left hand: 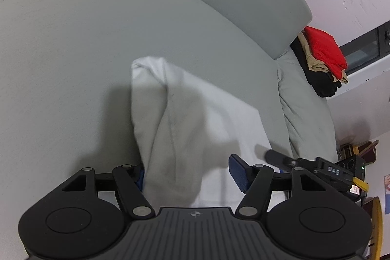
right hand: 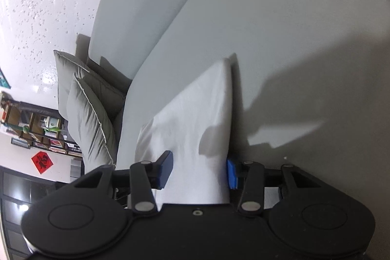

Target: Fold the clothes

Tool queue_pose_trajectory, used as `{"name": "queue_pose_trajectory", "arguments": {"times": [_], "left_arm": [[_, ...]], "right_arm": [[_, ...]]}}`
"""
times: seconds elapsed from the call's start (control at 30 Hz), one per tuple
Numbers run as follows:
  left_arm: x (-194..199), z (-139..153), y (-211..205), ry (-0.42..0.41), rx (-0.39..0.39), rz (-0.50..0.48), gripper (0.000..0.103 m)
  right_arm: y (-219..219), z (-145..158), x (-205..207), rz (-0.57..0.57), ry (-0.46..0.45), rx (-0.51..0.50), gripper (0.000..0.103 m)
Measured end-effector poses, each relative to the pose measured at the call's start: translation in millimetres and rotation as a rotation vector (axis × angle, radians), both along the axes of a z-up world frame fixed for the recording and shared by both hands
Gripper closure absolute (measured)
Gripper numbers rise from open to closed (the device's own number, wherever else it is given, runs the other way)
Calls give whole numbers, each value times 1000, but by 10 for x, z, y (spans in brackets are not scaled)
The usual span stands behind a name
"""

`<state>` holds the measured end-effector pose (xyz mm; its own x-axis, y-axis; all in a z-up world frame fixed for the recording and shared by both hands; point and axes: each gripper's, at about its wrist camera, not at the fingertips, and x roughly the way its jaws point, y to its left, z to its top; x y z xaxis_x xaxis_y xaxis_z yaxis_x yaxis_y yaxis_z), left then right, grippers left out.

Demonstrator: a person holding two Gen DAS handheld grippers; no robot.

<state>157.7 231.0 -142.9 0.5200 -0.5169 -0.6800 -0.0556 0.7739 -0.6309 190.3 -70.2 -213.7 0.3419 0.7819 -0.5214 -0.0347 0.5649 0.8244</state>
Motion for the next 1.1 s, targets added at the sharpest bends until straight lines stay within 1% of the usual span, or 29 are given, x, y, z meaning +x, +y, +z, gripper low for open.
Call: {"name": "queue_pose_trajectory", "arguments": {"times": [0.03,0.07,0.1,0.13,0.17,0.2,0.23,0.27,0.33,0.37,0.4,0.5,0.53,0.63,0.7,0.77,0.87,0.93,1.0,1.1], "left_arm": [[23,-10,-63,-10,22,-15,42],[36,2,-135,-25,57,-28,42],[47,17,-205,-38,93,-40,42],[42,46,-271,-46,133,-41,45],[24,83,-334,-52,180,-28,61],[-9,127,-373,-51,208,0,83],[-50,178,-411,-55,233,28,92],[-142,275,-447,-84,247,54,95],[-331,473,-522,-144,275,103,96],[-468,597,-586,-189,295,112,96],[-604,721,-650,-234,316,121,96],[-1020,1114,-906,-386,372,128,96],[-1154,1246,-1004,-438,387,126,96],[-1448,1606,-1387,-578,391,83,96],[-1548,1775,-1734,-657,409,26,96],[-1586,1892,-2083,-717,407,-38,96],[-1522,1974,-2609,-771,384,-143,96],[-1375,1958,-2960,-776,368,-211,96],[-1177,1911,-3319,-762,347,-272,96],[-886,1797,-3795,-741,334,-334,96]], "right_arm": [[25,-23,22,-5,-23,-5,75],[46,-56,44,-15,-43,-6,80],[50,-95,62,-33,-48,0,95],[42,-124,75,-54,-39,12,99],[34,-154,88,-75,-30,23,99],[34,-154,93,-93,-20,24,99],[48,-101,77,-104,-15,3,97],[70,-2,32,-109,-41,-35,97],[105,271,-109,-103,-143,-115,98],[100,431,-196,-94,-200,-132,98],[79,594,-290,-89,-253,-142,98],[-116,1086,-619,-103,-378,-130,99],[-205,1244,-752,-112,-423,-128,99],[-581,1666,-1189,-168,-554,-138,99],[-889,1876,-1447,-220,-614,-154,99],[-1221,2027,-1669,-283,-647,-175,99],[-1708,2141,-1888,-392,-645,-191,99],[-2072,2177,-2012,-467,-635,-205,99],[-2434,2181,-2091,-538,-628,-228,99],[-2848,2157,-2085,-628,-601,-258,99]]}}
